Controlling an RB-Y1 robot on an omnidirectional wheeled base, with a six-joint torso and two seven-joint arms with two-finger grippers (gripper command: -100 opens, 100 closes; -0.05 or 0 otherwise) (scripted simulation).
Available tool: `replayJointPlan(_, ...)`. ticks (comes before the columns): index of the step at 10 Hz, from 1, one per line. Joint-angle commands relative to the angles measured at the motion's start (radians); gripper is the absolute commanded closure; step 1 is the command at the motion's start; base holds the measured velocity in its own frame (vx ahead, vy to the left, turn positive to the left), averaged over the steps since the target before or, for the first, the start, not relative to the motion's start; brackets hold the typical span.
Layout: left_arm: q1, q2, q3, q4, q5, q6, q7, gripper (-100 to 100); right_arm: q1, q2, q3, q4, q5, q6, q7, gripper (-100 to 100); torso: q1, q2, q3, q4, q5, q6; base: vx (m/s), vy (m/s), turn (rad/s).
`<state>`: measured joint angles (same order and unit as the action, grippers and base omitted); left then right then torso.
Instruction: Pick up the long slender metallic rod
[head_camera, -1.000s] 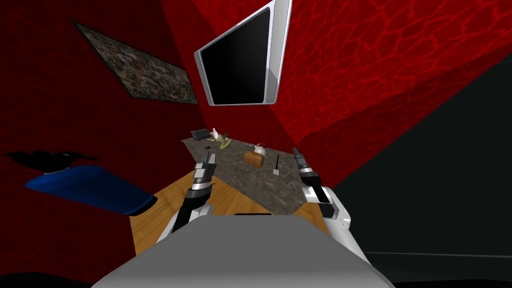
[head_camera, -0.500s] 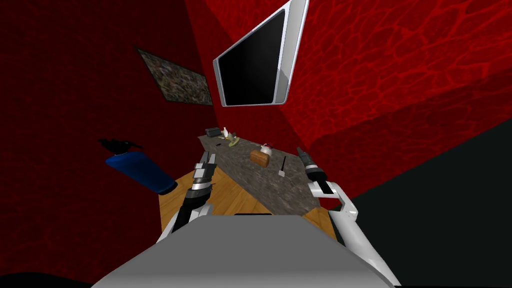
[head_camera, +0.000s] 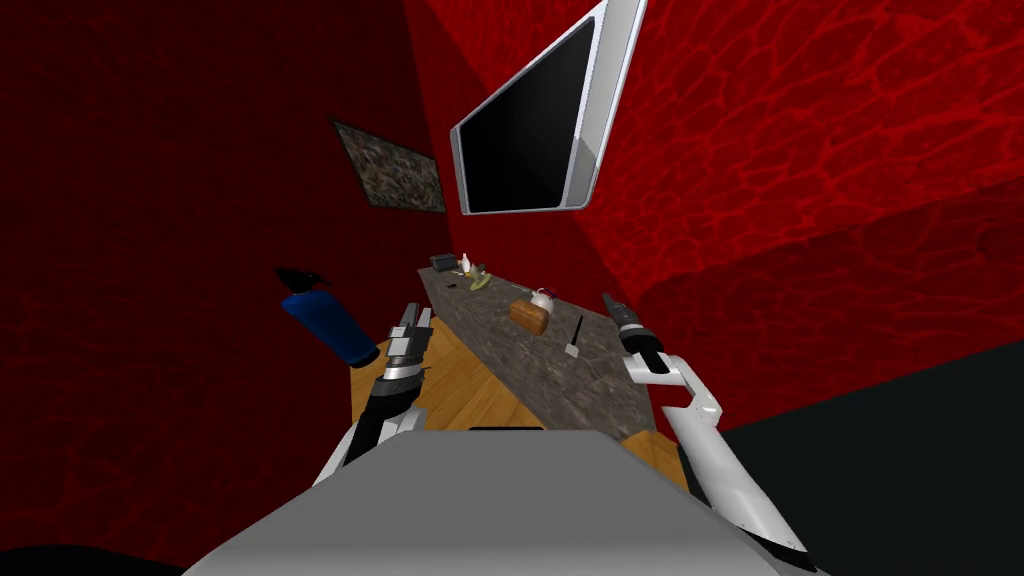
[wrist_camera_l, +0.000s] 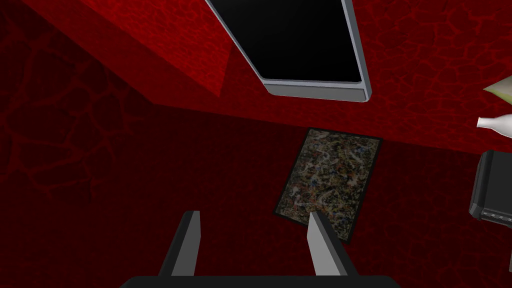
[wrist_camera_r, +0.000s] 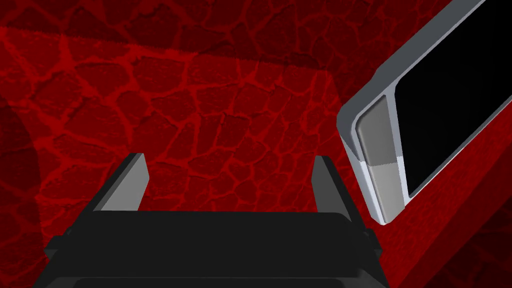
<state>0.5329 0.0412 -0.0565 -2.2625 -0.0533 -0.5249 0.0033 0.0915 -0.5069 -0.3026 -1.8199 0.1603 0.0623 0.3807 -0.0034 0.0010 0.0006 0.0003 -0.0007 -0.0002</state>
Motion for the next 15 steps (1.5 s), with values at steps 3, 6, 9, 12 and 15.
replayJointPlan(3,0.000,0.000,0.000,0.000,0.000,0.000,0.000,0,-0.044,-0.054,-0.051,0.071,0.005,0.100,0.071,-100,0.000,-0.001,0.000,0.000,0.000,0.002,-0.023,-0.015,0.150)
replayJointPlan(6,0.000,0.000,0.000,0.000,0.000,0.000,0.000,0,-0.079,-0.087,-0.085,0.129,0.010,0.172,0.115,-100,0.001,-0.001,-0.001,0.000,0.000,0.002,-0.022,-0.013,0.166)
replayJointPlan(9,0.000,0.000,0.000,0.000,0.000,0.000,0.000,0,-0.114,-0.119,-0.121,0.188,0.014,0.242,0.159,-100,0.001,-0.001,-0.001,0.000,0.000,0.002,-0.021,-0.014,0.168)
replayJointPlan(12,0.000,0.000,0.000,0.000,0.000,0.000,0.000,0,-0.148,-0.149,-0.157,0.247,0.019,0.311,0.203,-100,0.000,-0.001,-0.001,0.000,0.000,0.002,-0.021,-0.015,0.205)
replayJointPlan(15,0.000,0.000,0.000,0.000,0.000,0.000,0.000,0,-0.183,-0.178,-0.195,0.294,0.023,0.406,0.245,-100,0.000,-0.001,0.000,0.000,0.000,0.001,-0.027,-0.027,0.227)
